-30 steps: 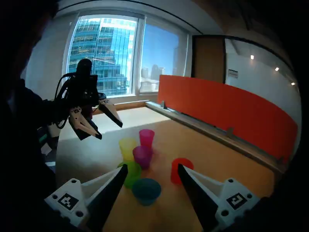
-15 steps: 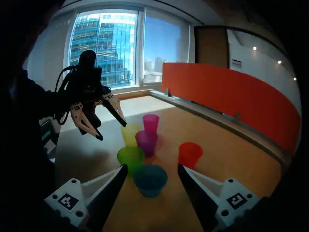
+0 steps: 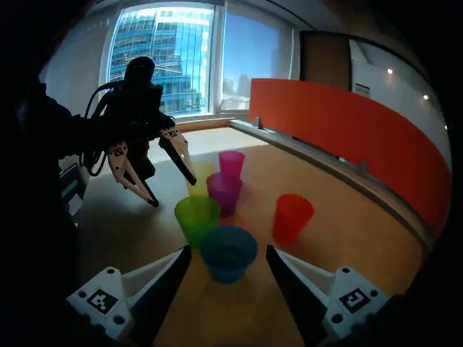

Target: Pour water

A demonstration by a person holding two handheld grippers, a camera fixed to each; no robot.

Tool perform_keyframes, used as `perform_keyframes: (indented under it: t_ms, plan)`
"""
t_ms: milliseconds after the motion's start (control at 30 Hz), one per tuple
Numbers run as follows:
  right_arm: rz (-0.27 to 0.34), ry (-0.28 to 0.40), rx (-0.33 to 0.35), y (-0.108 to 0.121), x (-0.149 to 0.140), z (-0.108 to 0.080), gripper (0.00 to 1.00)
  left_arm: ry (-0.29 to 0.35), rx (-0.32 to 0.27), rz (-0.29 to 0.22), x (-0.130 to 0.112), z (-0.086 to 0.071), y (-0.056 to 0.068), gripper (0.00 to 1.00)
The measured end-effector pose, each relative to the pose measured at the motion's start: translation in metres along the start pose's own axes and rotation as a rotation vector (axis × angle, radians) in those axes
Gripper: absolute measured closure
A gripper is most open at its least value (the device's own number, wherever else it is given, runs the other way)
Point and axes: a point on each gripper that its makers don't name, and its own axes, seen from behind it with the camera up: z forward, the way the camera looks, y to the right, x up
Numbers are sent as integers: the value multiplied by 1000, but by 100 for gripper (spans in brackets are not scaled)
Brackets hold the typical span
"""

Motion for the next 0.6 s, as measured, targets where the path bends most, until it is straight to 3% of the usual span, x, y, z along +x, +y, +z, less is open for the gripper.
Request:
perform_keyframes:
  t_ms: [600]
  plan:
    - [-26, -58, 24, 1, -30, 25, 0, -42, 5, 2, -14, 28, -3, 1]
